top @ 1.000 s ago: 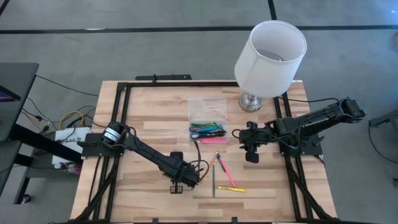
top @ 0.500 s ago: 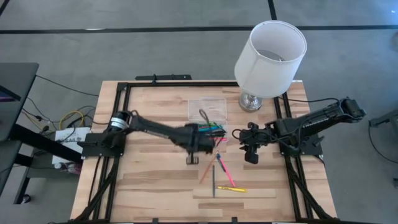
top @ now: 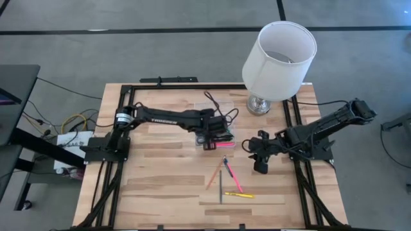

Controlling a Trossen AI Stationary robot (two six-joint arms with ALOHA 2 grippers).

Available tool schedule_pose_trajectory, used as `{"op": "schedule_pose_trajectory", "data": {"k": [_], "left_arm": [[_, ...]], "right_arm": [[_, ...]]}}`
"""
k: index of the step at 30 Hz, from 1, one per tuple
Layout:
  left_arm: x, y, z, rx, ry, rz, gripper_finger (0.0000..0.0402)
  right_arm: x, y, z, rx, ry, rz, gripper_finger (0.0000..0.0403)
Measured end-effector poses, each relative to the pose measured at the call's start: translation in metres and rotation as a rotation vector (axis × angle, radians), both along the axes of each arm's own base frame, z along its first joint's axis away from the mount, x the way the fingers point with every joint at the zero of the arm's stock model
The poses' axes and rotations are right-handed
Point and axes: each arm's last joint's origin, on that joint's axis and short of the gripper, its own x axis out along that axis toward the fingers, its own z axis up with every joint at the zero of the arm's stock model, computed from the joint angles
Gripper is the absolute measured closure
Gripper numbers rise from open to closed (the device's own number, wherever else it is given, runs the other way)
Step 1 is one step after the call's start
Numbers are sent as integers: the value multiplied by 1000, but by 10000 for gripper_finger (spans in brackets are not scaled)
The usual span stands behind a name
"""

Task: Pick & place school supplies into a supply box
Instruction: Put the black ballpen into the transparent supply box, then put the pink pencil into the transparent supply box

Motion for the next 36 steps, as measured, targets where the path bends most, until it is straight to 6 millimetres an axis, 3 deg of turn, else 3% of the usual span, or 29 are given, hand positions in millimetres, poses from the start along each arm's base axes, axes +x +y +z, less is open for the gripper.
{"op": "schedule_pose_trajectory", "data": {"k": [8,13,19,31,36], "left_arm": [[5,1,-4,-35,-18,-42,375],[8,-1,-24,-70,40,-35,374],[10,-1,-25,-77,16,0,359],[11,-1,-20,-75,16,14,271],[13,-2,1,-84,21,-15,261]], "right_arm": [[-1,3,0,-30,-15,-26,305],[-1,2,0,-39,-15,-31,305],[-2,2,0,-37,-11,-38,305],[-2,2,0,-24,-11,-53,305],[-1,3,0,8,-18,-99,305]]}}
